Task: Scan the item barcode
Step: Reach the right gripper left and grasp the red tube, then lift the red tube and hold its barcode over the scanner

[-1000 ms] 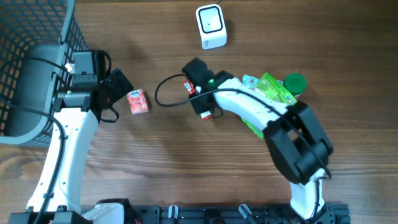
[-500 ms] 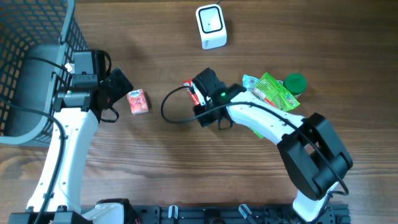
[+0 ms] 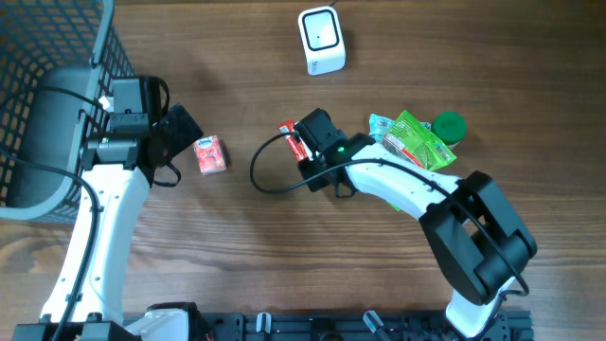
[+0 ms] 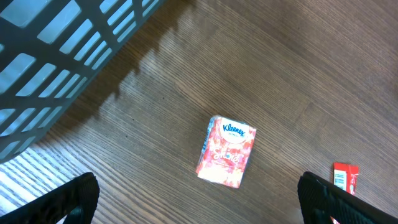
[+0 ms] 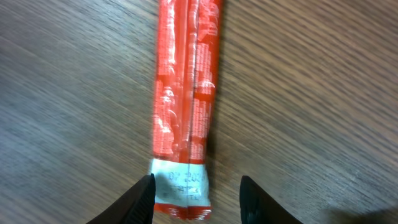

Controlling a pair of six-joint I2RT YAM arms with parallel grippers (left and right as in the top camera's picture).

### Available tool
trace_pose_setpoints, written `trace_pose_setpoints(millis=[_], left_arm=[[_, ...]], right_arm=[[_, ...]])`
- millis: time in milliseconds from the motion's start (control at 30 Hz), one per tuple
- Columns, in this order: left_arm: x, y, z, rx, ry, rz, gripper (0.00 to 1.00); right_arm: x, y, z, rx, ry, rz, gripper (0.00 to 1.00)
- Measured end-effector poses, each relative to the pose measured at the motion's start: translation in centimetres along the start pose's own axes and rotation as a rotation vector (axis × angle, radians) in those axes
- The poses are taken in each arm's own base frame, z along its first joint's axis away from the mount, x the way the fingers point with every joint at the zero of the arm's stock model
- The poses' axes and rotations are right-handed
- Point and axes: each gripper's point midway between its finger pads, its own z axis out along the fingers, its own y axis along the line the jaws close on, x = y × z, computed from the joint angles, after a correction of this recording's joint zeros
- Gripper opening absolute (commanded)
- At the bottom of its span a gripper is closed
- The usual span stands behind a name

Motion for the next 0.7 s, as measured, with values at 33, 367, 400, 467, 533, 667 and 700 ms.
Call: trace_pose_setpoints(millis=[33, 367, 400, 467, 533, 667, 700], left_arm=[[0.0, 0.0, 0.0, 0.0, 0.0, 0.0, 1.0], [0.0, 0.0, 0.0, 0.0, 0.0, 0.0, 1.0], [0.0, 0.0, 0.0, 0.0, 0.0, 0.0, 1.0], [0.0, 0.0, 0.0, 0.0, 0.0, 0.0, 1.0], [0.0, 0.0, 0.0, 0.0, 0.0, 0.0, 1.0], [0.0, 0.0, 0.0, 0.0, 0.001, 0.0, 1.0], [0.0, 0.0, 0.0, 0.0, 0.0, 0.0, 1.0]], right_arm=[[0.3, -0.8, 0.2, 0.044, 0.001, 0.0, 0.45], [-0.3, -5.3, 0.1, 0.148, -0.01, -0.051, 0.52], [-0.3, -4.8, 0.1, 0.121, -0.01, -0.075, 0.51], [-0.3, -4.3, 0.1, 0.091, -0.008, -0.103, 0.51], [-0.3, -4.1, 0.2, 0.079, -0.006, -0.132, 0.51], [-1.2, -5.8, 0.2, 0.067, -0.042, -0.101, 0.51], [-1.3, -6.3, 0.2, 0.052, -0.046, -0.082, 0.51]])
